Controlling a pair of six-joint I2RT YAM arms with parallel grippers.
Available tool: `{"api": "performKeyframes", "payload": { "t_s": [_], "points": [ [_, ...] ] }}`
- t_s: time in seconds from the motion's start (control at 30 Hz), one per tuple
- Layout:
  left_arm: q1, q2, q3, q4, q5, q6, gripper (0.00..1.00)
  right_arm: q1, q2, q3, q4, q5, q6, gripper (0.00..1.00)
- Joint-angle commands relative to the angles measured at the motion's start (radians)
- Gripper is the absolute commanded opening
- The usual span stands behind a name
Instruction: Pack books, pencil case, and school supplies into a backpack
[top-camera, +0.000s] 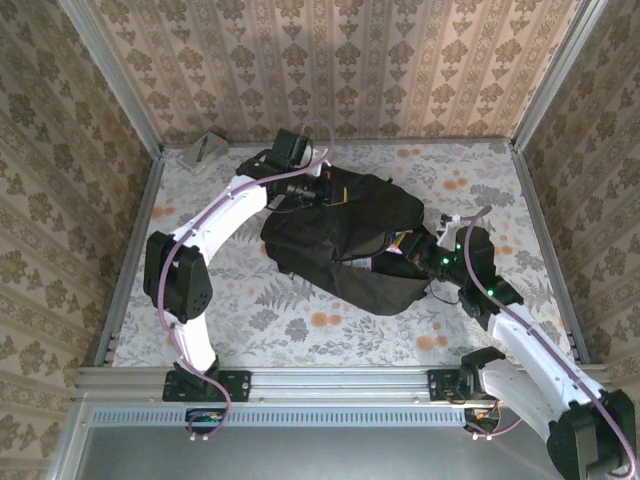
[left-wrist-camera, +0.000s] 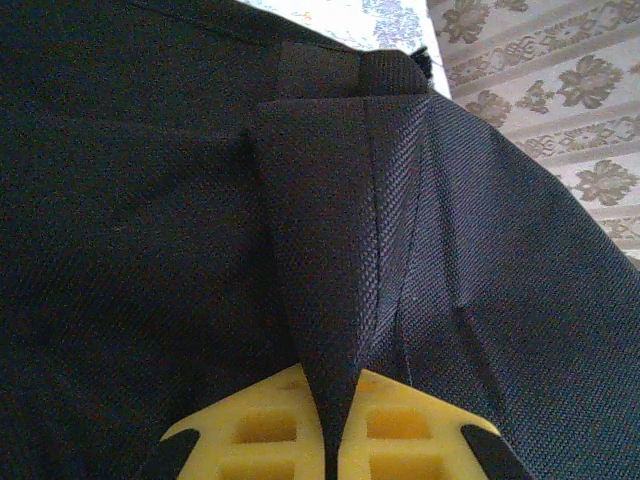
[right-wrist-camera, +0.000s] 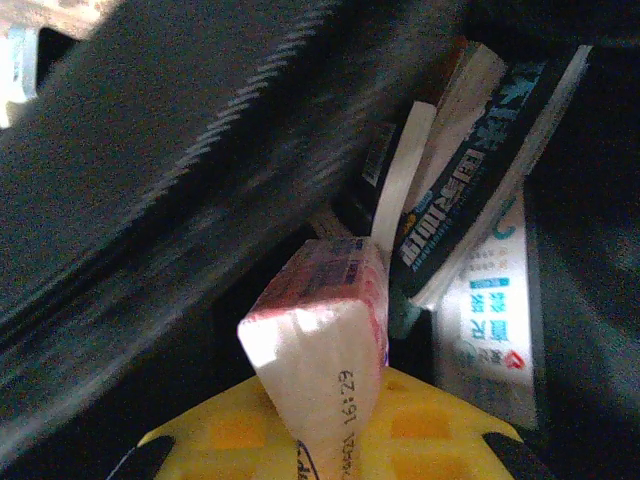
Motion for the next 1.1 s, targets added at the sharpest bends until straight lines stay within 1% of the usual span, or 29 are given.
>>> {"api": "performKeyframes", "payload": {
  "t_s": [0.0,0.1,0.13,0.2,0.37,0.4,0.53,0.57,0.63,0.73,0.8,0.83,0.93,1.07],
  "points": [
    [0.003,-0.116,0.035,0.167,0.175,-0.036,0.00,0.014,0.040,0.001,0.225,0.022,0.099,0.12],
    [0.003,-0.124,0.039,0.183,0.203,-0.047,0.00,0.055,0.065,0.011,0.254,0.170,0.089,0.13],
    [0.003,-0.125,0.041,0.185,0.214,-0.049,0.00,0.070,0.082,0.011,0.295,0.207,0.079,0.13],
    [0.003,-0.129,0.043,0.187,0.230,-0.051,0.00,0.096,0.133,0.037,0.325,0.254,0.063,0.13],
    [0.003,-0.139,0.049,0.204,0.259,-0.060,0.00,0.152,0.339,0.168,0.305,0.300,0.049,0.14],
    [0.003,-0.141,0.051,0.211,0.267,-0.065,0.00,0.162,0.382,0.192,0.309,0.311,0.048,0.18],
    [0.004,-0.141,0.052,0.227,0.289,-0.068,0.00,0.181,0.509,0.257,0.382,0.321,0.020,0.50],
    [0.007,-0.141,0.051,0.229,0.288,-0.068,0.00,0.179,0.548,0.276,0.374,0.312,0.012,0.55],
    [0.018,-0.141,0.042,0.238,0.289,-0.072,0.00,0.179,0.571,0.297,0.364,0.280,-0.003,0.63],
    [0.038,-0.147,0.018,0.267,0.290,-0.091,0.00,0.179,0.527,0.266,0.354,0.278,-0.024,0.76],
    [0.053,-0.151,0.005,0.271,0.282,-0.094,0.00,0.179,0.452,0.230,0.328,0.305,-0.049,0.83],
    [0.060,-0.153,-0.002,0.269,0.275,-0.093,0.00,0.179,0.414,0.212,0.310,0.318,-0.066,0.85],
    [0.077,-0.156,-0.012,0.237,0.242,-0.066,0.00,0.178,0.301,0.166,0.250,0.332,-0.108,0.87],
    [0.092,-0.150,0.002,0.126,0.138,0.012,0.00,0.175,0.147,0.099,0.142,0.342,-0.122,0.87]
  ]
}}
